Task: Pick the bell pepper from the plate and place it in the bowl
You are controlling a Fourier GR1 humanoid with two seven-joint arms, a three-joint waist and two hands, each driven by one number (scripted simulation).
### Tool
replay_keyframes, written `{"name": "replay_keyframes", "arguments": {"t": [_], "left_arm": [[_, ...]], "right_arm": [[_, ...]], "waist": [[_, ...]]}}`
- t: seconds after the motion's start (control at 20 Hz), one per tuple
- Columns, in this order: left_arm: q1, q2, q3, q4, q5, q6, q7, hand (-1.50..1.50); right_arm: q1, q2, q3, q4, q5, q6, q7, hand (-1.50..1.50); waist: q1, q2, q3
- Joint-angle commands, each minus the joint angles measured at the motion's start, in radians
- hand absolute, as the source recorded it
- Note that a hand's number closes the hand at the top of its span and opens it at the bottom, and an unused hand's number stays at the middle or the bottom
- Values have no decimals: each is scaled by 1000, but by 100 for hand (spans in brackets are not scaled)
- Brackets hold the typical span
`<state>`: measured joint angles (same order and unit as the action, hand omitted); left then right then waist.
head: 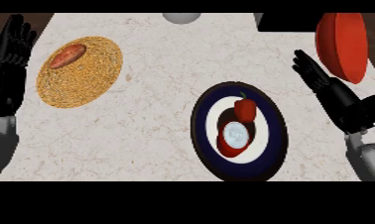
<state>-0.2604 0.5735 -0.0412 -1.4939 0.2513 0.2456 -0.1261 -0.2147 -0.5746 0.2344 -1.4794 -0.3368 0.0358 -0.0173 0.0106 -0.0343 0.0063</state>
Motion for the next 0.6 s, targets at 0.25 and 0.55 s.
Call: {"name": "replay_keyframes", "arguments": {"t": [0.25, 0.55], "left_arm": [[16, -32, -69, 6, -55, 30, 60, 0], [-7, -94, -137, 14, -82, 64, 141, 0]], "right_arm": [[-37, 207, -110, 78, -410, 394, -319, 150], [-24, 218, -272, 410, -369, 452, -571, -150]], "waist": [[36, 67, 19], [19, 67, 8]]}}
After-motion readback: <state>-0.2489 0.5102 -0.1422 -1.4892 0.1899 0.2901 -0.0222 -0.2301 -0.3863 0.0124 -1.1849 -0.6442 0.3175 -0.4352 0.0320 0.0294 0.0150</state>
